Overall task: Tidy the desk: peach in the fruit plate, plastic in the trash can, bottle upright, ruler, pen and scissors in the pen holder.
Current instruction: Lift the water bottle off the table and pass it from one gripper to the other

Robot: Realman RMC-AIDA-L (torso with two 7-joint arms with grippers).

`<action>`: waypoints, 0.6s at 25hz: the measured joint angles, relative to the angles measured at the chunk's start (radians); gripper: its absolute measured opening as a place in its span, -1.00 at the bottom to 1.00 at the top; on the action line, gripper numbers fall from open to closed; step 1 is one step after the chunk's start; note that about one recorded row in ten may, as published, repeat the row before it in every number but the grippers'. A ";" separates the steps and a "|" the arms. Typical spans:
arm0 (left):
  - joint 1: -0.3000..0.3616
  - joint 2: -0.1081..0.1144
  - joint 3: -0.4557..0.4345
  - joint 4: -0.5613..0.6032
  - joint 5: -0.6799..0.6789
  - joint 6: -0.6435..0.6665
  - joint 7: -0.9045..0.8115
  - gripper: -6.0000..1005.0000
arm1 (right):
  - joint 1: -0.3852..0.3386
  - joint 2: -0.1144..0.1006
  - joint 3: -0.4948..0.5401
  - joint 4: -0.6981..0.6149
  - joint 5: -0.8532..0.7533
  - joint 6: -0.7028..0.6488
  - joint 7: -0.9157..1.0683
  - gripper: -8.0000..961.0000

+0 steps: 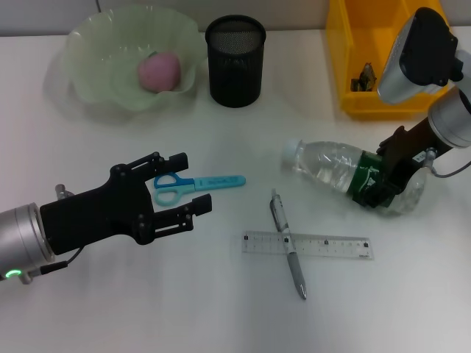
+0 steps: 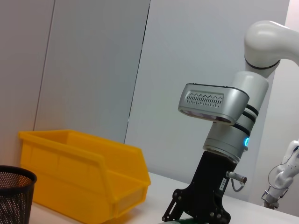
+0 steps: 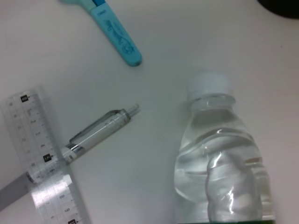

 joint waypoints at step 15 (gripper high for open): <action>-0.004 0.000 -0.003 0.000 -0.001 0.002 -0.001 0.53 | -0.022 -0.004 0.017 -0.033 0.103 -0.027 -0.056 0.57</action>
